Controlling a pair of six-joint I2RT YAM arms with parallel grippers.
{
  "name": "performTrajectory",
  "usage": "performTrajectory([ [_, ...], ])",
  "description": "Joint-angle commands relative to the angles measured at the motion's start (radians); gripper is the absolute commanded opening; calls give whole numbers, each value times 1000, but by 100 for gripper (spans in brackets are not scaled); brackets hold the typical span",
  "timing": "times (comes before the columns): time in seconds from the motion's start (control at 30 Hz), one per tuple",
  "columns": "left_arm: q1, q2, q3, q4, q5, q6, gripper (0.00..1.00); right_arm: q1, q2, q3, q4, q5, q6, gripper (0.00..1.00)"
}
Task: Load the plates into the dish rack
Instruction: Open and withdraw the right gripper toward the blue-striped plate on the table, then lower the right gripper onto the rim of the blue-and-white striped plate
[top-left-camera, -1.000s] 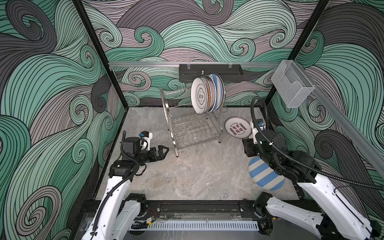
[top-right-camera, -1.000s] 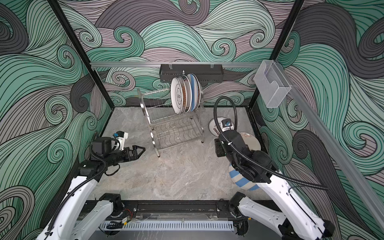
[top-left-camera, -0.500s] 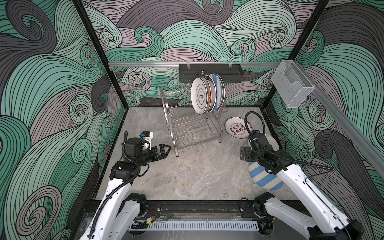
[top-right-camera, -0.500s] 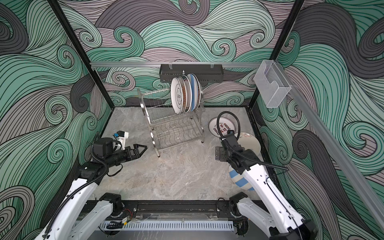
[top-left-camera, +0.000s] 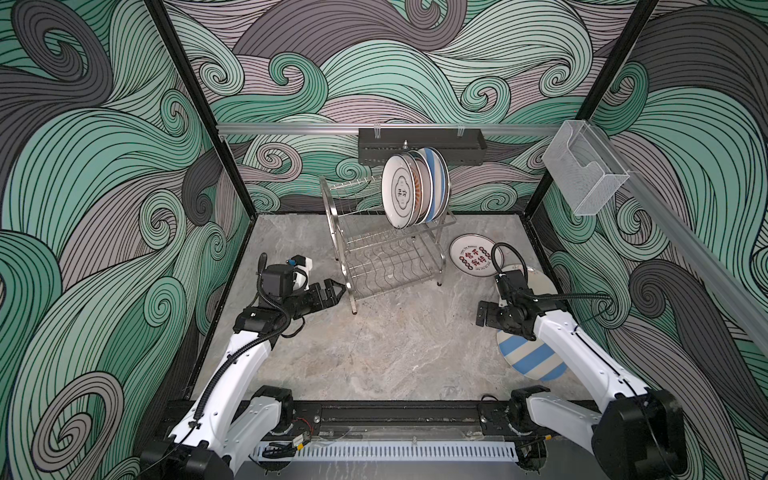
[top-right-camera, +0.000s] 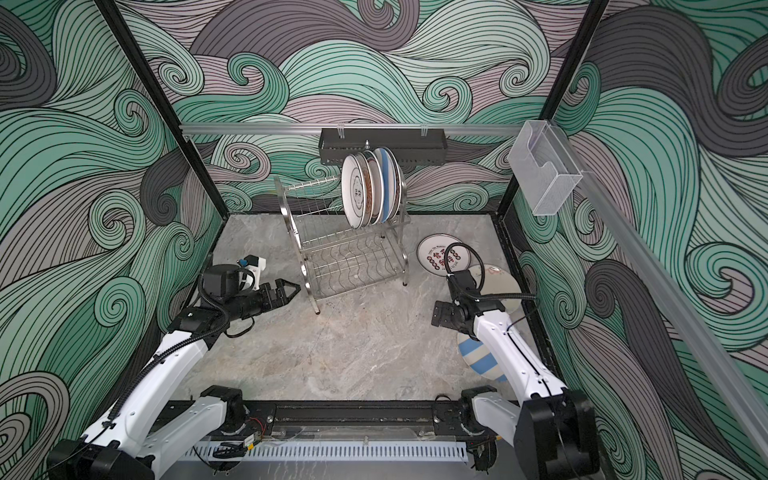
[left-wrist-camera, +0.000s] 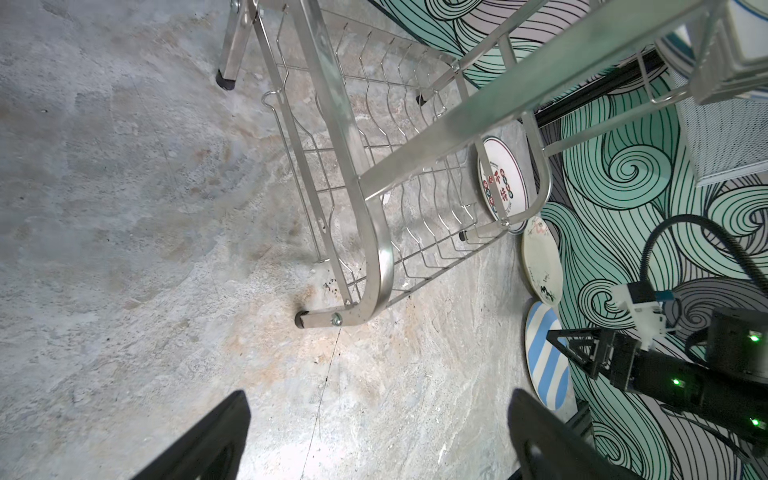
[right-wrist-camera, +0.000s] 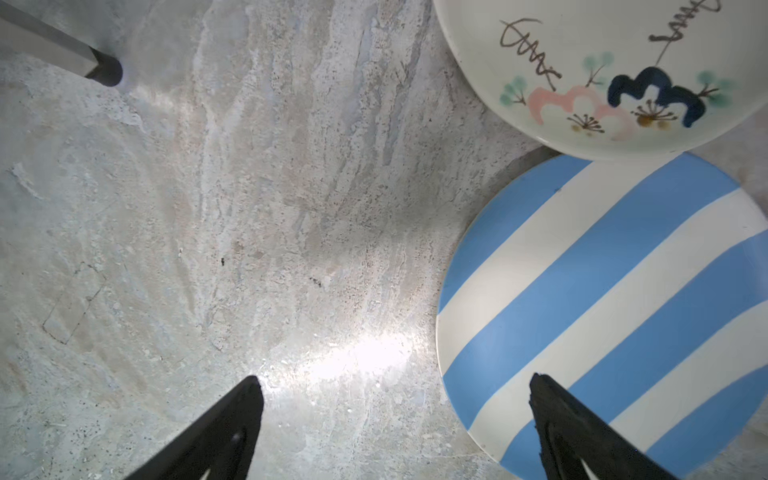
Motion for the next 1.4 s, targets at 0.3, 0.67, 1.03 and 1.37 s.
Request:
performTrajectory([
  [0.3, -5, -13, -5, 32, -27, 50, 98, -5, 159, -25, 144, 6, 74, 100],
  [0.67, -4, -13, -24, 51, -14, 48, 99, -27, 164, -75, 158, -2, 109, 100],
  [1.03, -3, -13, -30, 52, -30, 46, 99, -48, 176, -106, 199, -84, 122, 100],
  [1.37, -4, 5, -46, 64, -33, 34, 99, -48, 175, -151, 267, -239, 164, 100],
])
